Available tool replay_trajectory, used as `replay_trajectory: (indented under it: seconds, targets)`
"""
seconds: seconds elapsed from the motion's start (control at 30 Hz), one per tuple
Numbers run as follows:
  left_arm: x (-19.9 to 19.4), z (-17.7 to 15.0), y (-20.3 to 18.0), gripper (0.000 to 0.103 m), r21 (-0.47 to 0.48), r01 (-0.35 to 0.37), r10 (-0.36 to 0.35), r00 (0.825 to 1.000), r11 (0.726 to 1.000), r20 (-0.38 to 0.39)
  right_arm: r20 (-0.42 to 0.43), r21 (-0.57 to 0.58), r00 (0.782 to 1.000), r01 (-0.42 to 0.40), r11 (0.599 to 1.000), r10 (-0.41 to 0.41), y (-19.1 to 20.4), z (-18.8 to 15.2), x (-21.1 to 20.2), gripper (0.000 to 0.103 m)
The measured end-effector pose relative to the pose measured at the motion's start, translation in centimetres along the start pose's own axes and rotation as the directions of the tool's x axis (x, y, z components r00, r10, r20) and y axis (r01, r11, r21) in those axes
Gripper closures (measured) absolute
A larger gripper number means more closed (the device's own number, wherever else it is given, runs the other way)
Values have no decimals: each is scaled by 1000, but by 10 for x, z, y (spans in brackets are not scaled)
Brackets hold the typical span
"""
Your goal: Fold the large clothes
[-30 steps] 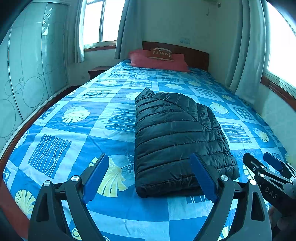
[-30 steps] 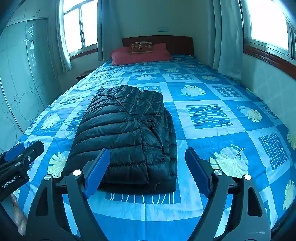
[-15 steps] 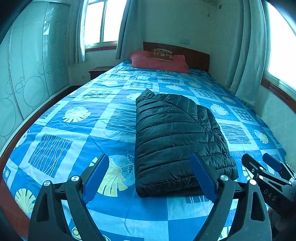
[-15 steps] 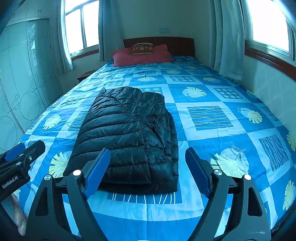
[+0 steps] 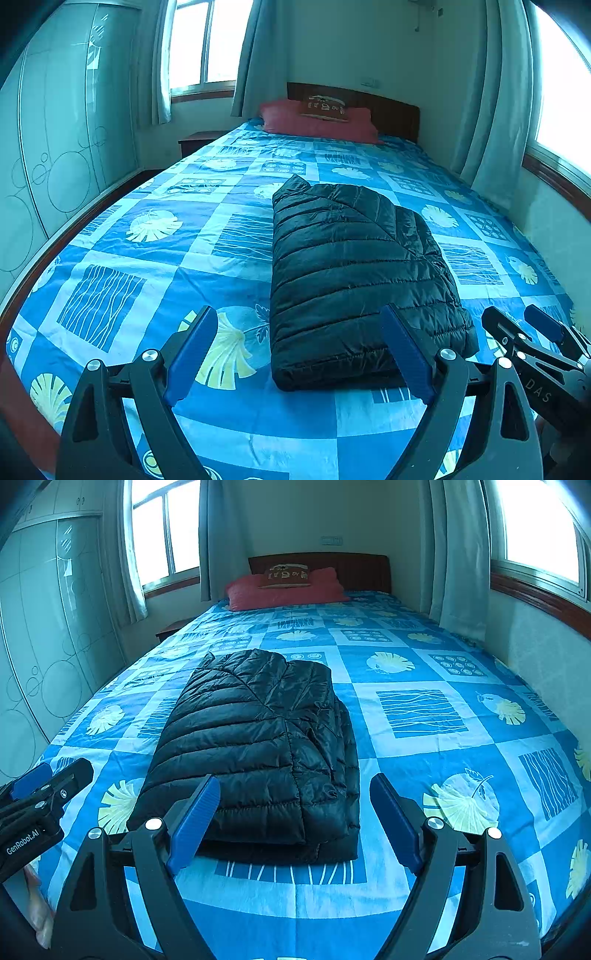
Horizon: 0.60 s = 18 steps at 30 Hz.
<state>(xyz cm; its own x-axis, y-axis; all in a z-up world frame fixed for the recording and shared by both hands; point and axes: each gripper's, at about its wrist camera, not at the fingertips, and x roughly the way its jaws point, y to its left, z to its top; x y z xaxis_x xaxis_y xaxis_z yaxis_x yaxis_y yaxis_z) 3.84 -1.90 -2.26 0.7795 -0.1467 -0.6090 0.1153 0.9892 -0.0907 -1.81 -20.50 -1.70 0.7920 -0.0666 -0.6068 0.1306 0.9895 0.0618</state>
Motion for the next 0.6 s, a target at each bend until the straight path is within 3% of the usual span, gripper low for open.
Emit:
replay_trajectory:
  seconds: [0.6]
  targets:
    - [3, -5, -4, 14, -3, -9, 9, 1000, 1000, -13, -1, -1, 1000, -2, 1000, 2, 1, -2, 1, 20]
